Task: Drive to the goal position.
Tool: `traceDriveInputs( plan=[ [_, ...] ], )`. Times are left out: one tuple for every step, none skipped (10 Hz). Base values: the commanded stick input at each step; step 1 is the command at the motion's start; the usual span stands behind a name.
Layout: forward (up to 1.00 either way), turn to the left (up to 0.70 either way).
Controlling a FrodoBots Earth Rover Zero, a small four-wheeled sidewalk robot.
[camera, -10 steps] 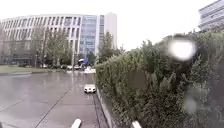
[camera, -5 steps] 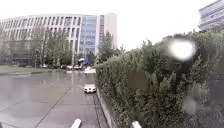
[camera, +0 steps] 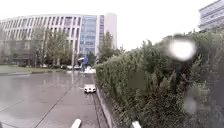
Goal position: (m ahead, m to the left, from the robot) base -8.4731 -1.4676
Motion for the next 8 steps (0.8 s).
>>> traceDriveInputs(
  plan=[
    [0.07, 0.0],
    [0.07, 0.0],
    [0.07, 0.0],
    [0.07, 0.0],
    [0.07, 0.0],
    [0.07, 0.0],
    [0.07, 0.0],
    [0.07, 0.0]
  ],
)
